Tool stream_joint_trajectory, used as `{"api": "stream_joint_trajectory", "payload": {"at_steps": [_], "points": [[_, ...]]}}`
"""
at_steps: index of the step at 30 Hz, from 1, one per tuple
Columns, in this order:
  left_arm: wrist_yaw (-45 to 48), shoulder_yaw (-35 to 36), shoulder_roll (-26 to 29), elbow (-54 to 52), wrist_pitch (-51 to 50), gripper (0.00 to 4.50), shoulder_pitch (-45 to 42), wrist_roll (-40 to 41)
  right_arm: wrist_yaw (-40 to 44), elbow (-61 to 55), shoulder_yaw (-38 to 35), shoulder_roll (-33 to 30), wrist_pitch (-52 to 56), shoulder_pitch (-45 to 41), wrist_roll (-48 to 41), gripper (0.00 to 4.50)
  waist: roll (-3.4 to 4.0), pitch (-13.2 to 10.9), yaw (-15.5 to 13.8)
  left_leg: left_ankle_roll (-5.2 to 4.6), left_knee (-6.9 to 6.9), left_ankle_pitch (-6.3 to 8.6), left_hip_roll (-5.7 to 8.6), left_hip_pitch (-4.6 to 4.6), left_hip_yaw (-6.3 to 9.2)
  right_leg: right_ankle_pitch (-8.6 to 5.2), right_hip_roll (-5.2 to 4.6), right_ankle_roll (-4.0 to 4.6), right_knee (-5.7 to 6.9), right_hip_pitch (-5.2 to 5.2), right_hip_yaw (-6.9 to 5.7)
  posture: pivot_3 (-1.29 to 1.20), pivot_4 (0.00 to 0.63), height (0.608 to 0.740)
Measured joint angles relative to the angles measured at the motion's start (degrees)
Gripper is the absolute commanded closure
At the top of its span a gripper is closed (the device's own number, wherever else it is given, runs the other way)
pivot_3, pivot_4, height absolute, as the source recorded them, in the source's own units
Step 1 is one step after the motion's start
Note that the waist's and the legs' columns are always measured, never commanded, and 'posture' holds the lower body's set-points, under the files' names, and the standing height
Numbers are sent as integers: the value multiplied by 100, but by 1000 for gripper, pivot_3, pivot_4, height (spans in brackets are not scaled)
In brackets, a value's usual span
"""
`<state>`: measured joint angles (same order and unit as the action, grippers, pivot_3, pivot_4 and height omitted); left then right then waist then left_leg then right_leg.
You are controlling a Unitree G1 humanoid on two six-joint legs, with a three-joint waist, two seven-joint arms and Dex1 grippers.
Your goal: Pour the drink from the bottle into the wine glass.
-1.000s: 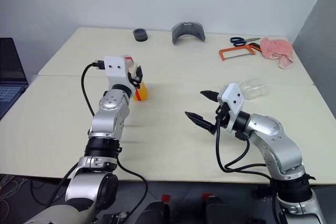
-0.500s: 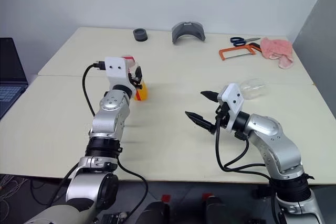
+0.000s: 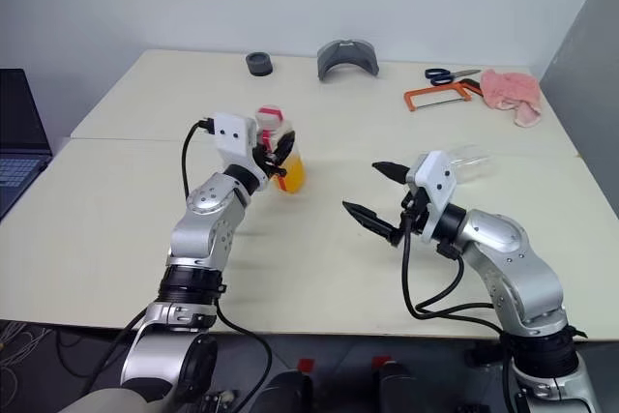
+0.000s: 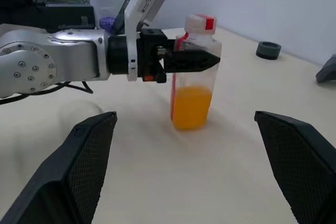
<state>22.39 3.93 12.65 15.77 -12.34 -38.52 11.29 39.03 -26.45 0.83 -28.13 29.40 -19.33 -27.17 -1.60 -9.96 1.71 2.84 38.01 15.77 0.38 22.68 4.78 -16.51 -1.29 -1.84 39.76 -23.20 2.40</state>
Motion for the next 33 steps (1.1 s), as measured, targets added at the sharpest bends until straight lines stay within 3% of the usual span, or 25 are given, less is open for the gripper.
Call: {"api": "stream_joint_trajectory", "payload": {"at_steps": [8, 15, 21, 33], "points": [[2017, -396, 82, -108, 7, 2631, 37, 697, -153, -498, -232, -251, 233, 203, -195, 0, 0, 0, -2, -6, 1, 3, 1, 3, -3, 0, 0, 0, -1, 0, -4, 0, 150, 740], [3557, -1070, -30, 7, 275, 2631, -117, 887, -853, -1188, -683, -315, 1379, 87, -1069, 0, 0, 0, 1, -10, 3, 5, 1, 3, -3, 0, 3, 0, -1, 0, -1, 0, 150, 740], [4158, -1216, -143, 494, 721, 2631, -513, 807, -1372, -1392, -722, -281, 1893, -232, -1455, 0, 0, 0, 13, -13, 3, 7, 6, 3, -9, 0, 9, 0, -2, 0, 0, 0, 150, 740], [4582, -1308, -286, 751, 1028, 2632, -525, 687, -1807, -1051, -154, 70, 1661, -496, -894, 0, 1, 0, 12, -13, 4, 7, 3, 6, -5, 0, 7, 0, -3, 0, -2, 0, 150, 740]]}}
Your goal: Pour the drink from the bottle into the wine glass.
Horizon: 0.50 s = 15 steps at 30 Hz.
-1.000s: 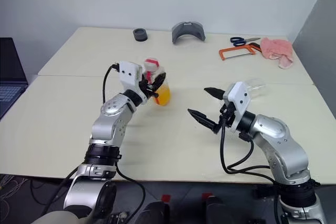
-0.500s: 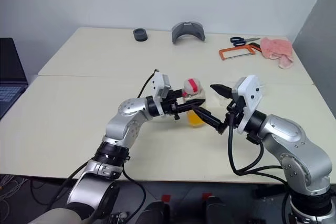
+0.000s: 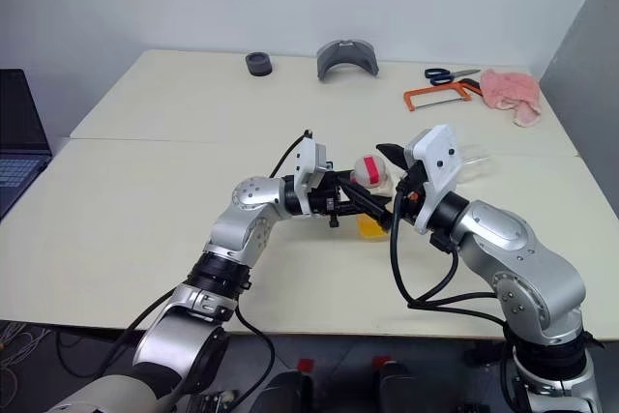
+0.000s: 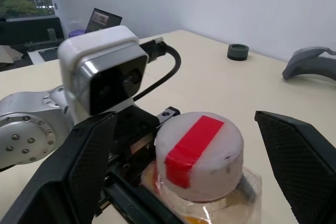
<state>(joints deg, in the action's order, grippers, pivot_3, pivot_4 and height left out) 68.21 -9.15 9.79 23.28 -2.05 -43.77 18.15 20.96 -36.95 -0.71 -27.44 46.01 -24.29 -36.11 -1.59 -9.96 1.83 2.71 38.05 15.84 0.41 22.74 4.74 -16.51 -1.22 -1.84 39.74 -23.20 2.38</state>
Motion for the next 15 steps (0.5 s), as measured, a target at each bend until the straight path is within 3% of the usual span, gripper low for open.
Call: {"api": "stream_joint_trajectory", "payload": {"at_steps": [3, 9, 12, 15], "points": [[17, 0, 2, 1, 0, 2632, 0, -25, 27, 114, 31, 34, -88, 0, 114, 608, 0, 0, 1, 0, 0, 0, 0, 0, 0, 0, 1, 0, 0, 0, 0, 0, 150, 740], [118, 2, 29, 1, -17, 2658, 2, -30, 250, 235, 160, 31, -310, 3, 244, 2547, 0, 0, 1, 0, 0, 0, 0, -1, 0, 0, 1, 0, 0, 0, 0, 0, 150, 740], [140, -3, 48, 0, -45, 2659, 15, -35, 568, 396, 210, -71, -532, -5, 343, 2534, 0, 0, 1, 0, 0, 0, 0, 0, 0, 0, 1, 0, 0, 0, 0, 0, 150, 740], [302, -22, 89, -12, -102, 2667, 16, -30, 1487, 807, 309, -539, -907, -217, 349, 2534, 4, -3, 2, -1, 2, 0, 4, 0, -4, 0, 2, 0, -1, 0, 0, 0, 150, 740]]}}
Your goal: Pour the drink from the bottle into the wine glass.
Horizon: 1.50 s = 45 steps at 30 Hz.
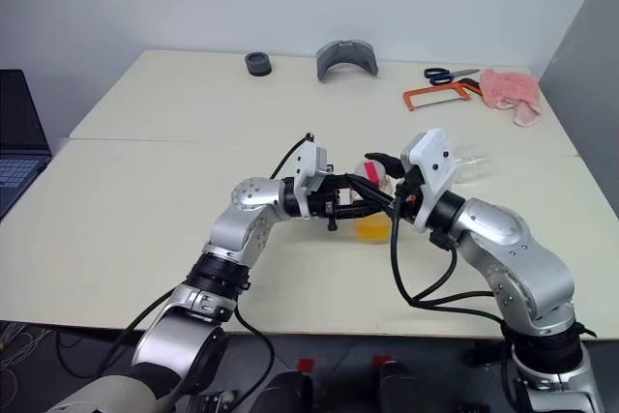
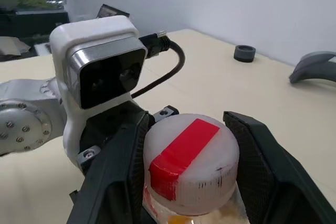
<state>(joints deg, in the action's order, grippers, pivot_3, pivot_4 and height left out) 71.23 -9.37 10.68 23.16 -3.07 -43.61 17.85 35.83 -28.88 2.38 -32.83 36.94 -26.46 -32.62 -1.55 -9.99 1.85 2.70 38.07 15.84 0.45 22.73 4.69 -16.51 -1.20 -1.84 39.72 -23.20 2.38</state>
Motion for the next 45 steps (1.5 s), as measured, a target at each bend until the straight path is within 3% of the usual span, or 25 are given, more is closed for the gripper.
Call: {"api": "stream_joint_trajectory", "payload": {"at_steps": [4, 8, 11, 15, 20, 24, 30, 36, 39, 44, 45], "points": [[216, -91, -8, -45, -45, 2668, -44, 1, 1947, 1066, 227, -777, -463, -828, -17, 2535, 6, -5, 5, -2, -2, 0, -3, -2, -5, 0, 9, 0, -9, 3, -6, 0, 150, 740], [234, -132, -22, -42, -137, 2676, -91, 0, 2379, 1420, 228, -830, -369, -1037, -139, 2535, 7, -5, 0, -1, -3, 0, -8, 1, -1, 0, 7, 1, -8, 1, -7, 0, 150, 740], [203, -150, -27, -38, -204, 2679, -91, 4, 2291, 1389, 193, -810, -277, -983, -143, 1601, 6, -5, -5, -1, 0, 0, -11, 6, 6, 0, -3, 1, -9, 0, -4, 0, 150, 740], [92, -84, 2, -37, -282, 2680, -82, 6, 1629, 1060, -176, -484, -234, -579, -169, 347, 6, -5, -11, -1, 1, 0, -12, 8, 12, 0, -7, 1, -7, 0, -5, 0, 150, 740], [15, -11, 8, -31, -292, 2680, -57, 8, -12, -420, -750, 149, 147, 322, -213, 335, 7, -5, -18, 2, -2, -1, -15, 12, 29, 0, -9, 1, -6, -3, -7, 0, 150, 740], [-54, 6, -41, 15, -285, 2680, -58, 7, -1320, -1328, -306, 924, 248, 926, 287, 335, 8, -4, 3, 2, 1, -2, -9, 7, 25, 0, -7, -1, 1, -4, 1, 0, 150, 740], [-39, 8, -70, 166, -270, 2680, -66, 1, -2115, -1461, 194, 1170, 74, 1216, 1203, 335, 8, -4, 2, 3, 2, -2, -2, 6, 23, -1, -2, -1, 2, -3, 1, 0, 150, 740], [-29, 7, -90, 223, -227, 2680, -90, -8, -2233, -1366, 240, 1257, -25, 1237, 1503, 335, 8, -4, 2, 2, 2, -2, -2, 6, 22, -1, -1, -1, 1, -3, 1, 0, 150, 740], [-29, 7, -92, 224, -173, 2680, -99, -12, -2207, -1340, 244, 1288, -25, 1244, 1515, 876, 8, -4, 2, 2, 2, -2, -2, 6, 22, 0, -1, -1, 2, -3, 1, 0, 150, 740], [-44, 6, -94, 231, -145, 2681, -99, -36, -2070, -1339, 331, 1313, -24, 1248, 1437, 2611, 8, -4, 2, 1, 2, -1, -2, 6, 22, 0, -1, -1, 2, -3, 0, 0, 150, 740], [-43, 6, -89, 230, -134, 2682, -99, -36, -2058, -1337, 328, 1319, -27, 1247, 1432, 2640, 8, -4, 2, 1, 2, -1, -2, 6, 22, 0, -1, -1, 2, -3, 1, 0, 150, 740]]}}
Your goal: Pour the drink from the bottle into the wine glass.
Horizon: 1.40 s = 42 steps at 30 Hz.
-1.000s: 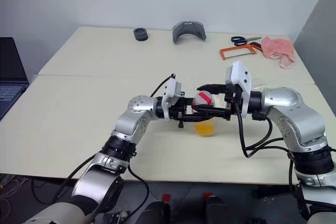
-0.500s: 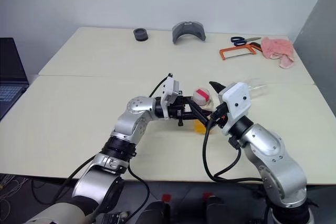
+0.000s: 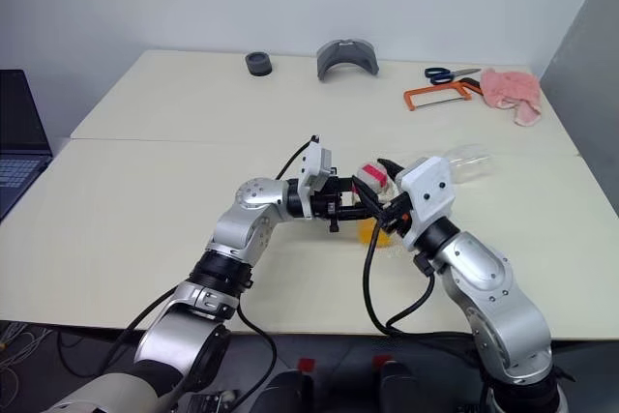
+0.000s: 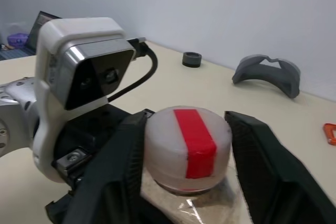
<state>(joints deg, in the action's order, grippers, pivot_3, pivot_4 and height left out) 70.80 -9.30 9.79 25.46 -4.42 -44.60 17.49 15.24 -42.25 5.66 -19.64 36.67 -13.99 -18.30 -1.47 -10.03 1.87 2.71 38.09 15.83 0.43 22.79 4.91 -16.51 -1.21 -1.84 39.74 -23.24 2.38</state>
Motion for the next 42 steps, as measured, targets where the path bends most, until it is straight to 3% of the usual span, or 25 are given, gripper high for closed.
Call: {"api": "stream_joint_trajectory", "payload": {"at_steps": [5, 14, 18, 19, 24, 26, 30, 35, 42], "points": [[26, 0, 27, -1, 10, 2683, 2, -2, 305, 142, -48, -114, -163, -39, -89, 2639, 0, 0, 0, 0, 0, 0, 2, 0, -5, 0, 0, 0, 0, 0, 0, 0, 150, 740], [597, -111, 153, 17, 89, 2685, -80, 0, 3280, 1562, -425, -1963, -177, -1395, -1372, 2639, 9, -7, -1, -3, -2, 1, 3, -1, -25, 1, 8, 1, -11, 6, -7, 0, 150, 740], [650, -183, 129, 6, 25, 2686, -174, 11, 3741, 1904, -509, -2280, 334, -1806, -1831, 2639, 9, -7, -8, -3, -3, 2, -2, 2, -19, 0, 7, 2, -12, 6, -10, 0, 150, 740], [653, -205, 130, 8, 8, 2686, -174, 8, 3753, 1902, -517, -2292, 356, -1791, -1835, 2289, 8, -7, -7, -3, -3, 2, -2, 4, -21, 0, 6, 2, -13, 4, -8, 0, 150, 740], [479, -179, 150, 32, -9, 2686, -171, -33, 3322, 1474, -894, -2057, 381, -1203, -2000, 517, 8, -7, -17, -3, -1, 2, -7, 6, -16, 1, -2, 1, -9, 3, -8, 0, 150, 740], [396, -120, 193, 78, -7, 2687, -163, -36, 2953, 1123, -1182, -1958, 429, -889, -2090, 0, 8, -7, -20, -3, -2, 2, -8, 7, -13, 1, -6, 1, -8, 2, -5, 0, 150, 740], [262, -86, 152, 229, 80, 2687, -162, -91, 1801, 109, -1440, -1585, 742, -385, -2177, 0, 8, -7, -17, -2, -1, 1, -6, 5, -10, 0, -5, 0, -7, 3, -5, 0, 150, 740], [176, -83, -1, 480, 307, 2687, -235, -178, 134, -473, -505, -723, 879, -57, -1171, 0, 9, -6, 3, 0, 0, 0, -1, 2, -12, 0, 1, 0, -3, 1, 1, 0, 150, 740], [198, -85, -123, 751, 570, 2693, -344, -245, -696, -368, 84, -263, 742, -65, -101, 0, 9, -6, -4, 2, -1, -1, 1, 2, -14, 0, 1, 0, -5, 1, -1, 0, 150, 740]]}}
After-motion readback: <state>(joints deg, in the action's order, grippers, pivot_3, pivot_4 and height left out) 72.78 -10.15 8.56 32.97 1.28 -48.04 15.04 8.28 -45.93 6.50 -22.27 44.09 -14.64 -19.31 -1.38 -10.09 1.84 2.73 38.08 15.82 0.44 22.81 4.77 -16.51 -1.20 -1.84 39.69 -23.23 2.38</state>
